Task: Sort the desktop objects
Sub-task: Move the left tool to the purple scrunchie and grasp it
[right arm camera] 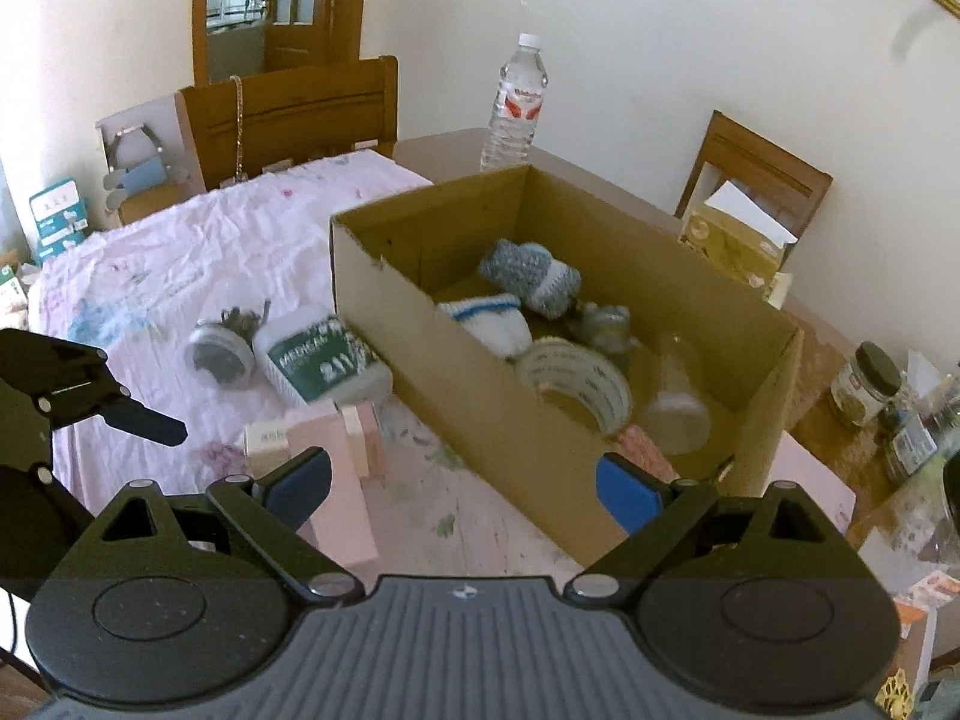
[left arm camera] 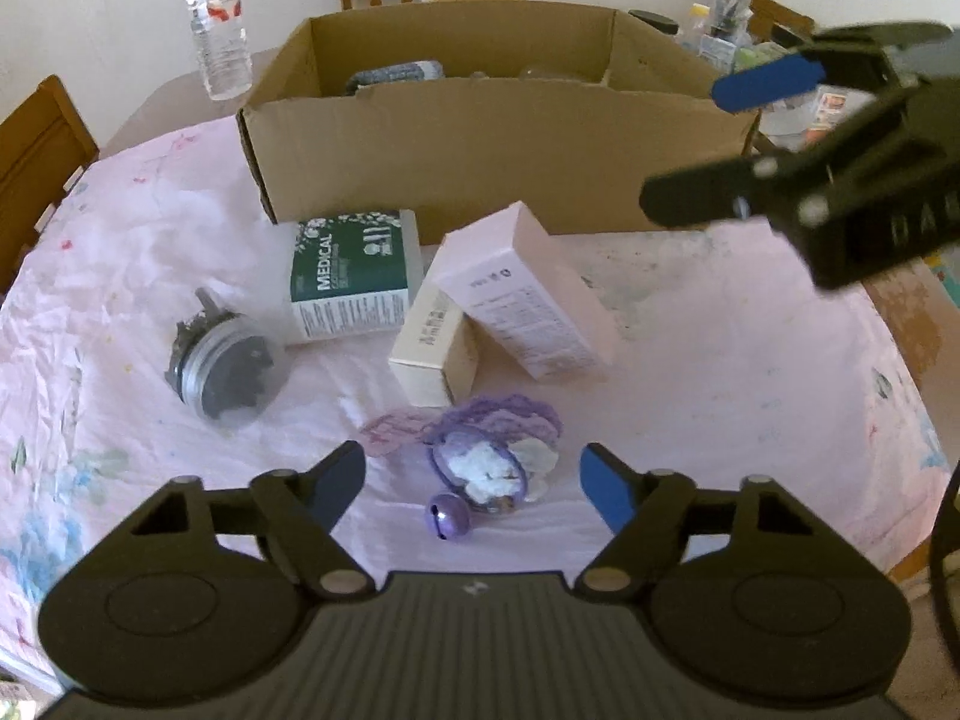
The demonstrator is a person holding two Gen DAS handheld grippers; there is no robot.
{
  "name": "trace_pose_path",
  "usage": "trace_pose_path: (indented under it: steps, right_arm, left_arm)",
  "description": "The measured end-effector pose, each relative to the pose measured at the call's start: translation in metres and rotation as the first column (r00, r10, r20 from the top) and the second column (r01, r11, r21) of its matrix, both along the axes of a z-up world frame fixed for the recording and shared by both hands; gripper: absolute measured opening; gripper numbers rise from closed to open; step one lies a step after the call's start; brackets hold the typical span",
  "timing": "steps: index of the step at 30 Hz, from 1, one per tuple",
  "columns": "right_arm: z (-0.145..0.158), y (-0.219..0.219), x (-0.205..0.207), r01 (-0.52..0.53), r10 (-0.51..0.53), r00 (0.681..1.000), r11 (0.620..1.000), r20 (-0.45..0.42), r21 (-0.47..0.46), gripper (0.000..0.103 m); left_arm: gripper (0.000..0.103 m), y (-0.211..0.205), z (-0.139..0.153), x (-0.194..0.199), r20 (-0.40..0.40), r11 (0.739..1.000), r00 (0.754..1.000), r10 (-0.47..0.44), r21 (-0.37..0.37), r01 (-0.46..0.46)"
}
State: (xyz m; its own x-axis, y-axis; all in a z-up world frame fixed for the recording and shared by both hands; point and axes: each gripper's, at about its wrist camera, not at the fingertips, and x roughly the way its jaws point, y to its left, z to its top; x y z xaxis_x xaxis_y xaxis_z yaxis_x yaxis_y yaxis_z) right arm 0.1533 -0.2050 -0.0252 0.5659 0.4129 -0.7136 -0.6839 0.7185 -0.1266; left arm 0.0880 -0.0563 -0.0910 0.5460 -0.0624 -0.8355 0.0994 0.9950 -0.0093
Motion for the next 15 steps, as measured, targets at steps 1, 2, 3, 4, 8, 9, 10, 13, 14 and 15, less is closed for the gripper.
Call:
trace_pose_path:
  steps: [1, 2, 3, 4, 8, 9, 10, 13, 14, 15]
  right_arm:
    - [-0.003, -0.002, -0.003, -0.005, 0.005, 1.000, 1.000, 0.008, -0.005, 0.098]
    - [-0.007, -0.003, -0.004, -0.008, 0.008, 1.000, 1.000, 0.013, -0.009, 0.098]
    - [-0.010, -0.004, -0.005, -0.008, 0.009, 1.000, 1.000, 0.010, -0.014, 0.098]
    - [-0.012, -0.005, -0.006, -0.009, 0.009, 1.000, 1.000, 0.008, -0.016, 0.098]
    - [-0.019, -0.011, -0.009, -0.015, 0.016, 1.000, 1.000, 0.016, -0.022, 0.098]
    - [-0.021, -0.013, -0.009, -0.015, 0.015, 1.000, 1.000, 0.012, -0.019, 0.098]
    - [-0.022, -0.015, -0.009, -0.015, 0.015, 1.000, 1.000, 0.009, -0.016, 0.098]
    - [-0.026, -0.017, -0.008, -0.022, 0.022, 1.000, 1.000, 0.004, -0.011, 0.098]
    - [-0.028, -0.018, -0.008, -0.026, 0.026, 1.000, 1.000, 0.005, -0.012, 0.098]
    - [-0.029, -0.018, -0.008, -0.031, 0.031, 1.000, 0.999, 0.004, -0.010, 0.098]
  left_arm:
    - [0.072, -0.002, -0.001, -0.001, 0.001, 1.000, 1.000, 0.011, 0.002, -0.011]
    - [0.070, -0.004, -0.002, -0.001, 0.002, 1.000, 1.000, 0.028, -0.001, -0.028]
    - [0.066, -0.005, -0.003, -0.002, 0.004, 0.999, 0.999, 0.045, -0.014, -0.045]
    - [0.066, -0.006, -0.004, -0.003, 0.002, 0.998, 0.998, 0.060, -0.032, -0.060]
    - [0.057, -0.013, -0.015, 0.000, -0.017, 0.994, 0.994, 0.104, -0.019, -0.105]
    - [0.057, -0.014, -0.016, 0.000, -0.017, 0.993, 0.993, 0.113, -0.017, -0.113]
    - [0.057, -0.014, -0.017, 0.001, -0.015, 0.992, 0.992, 0.124, -0.021, -0.125]
    - [0.057, -0.014, -0.020, 0.005, -0.010, 0.987, 0.988, 0.157, -0.021, -0.157]
    - [0.057, -0.014, -0.021, 0.005, -0.009, 0.986, 0.986, 0.164, -0.023, -0.164]
    - [0.057, -0.014, -0.022, 0.006, -0.010, 0.984, 0.985, 0.174, -0.028, -0.174]
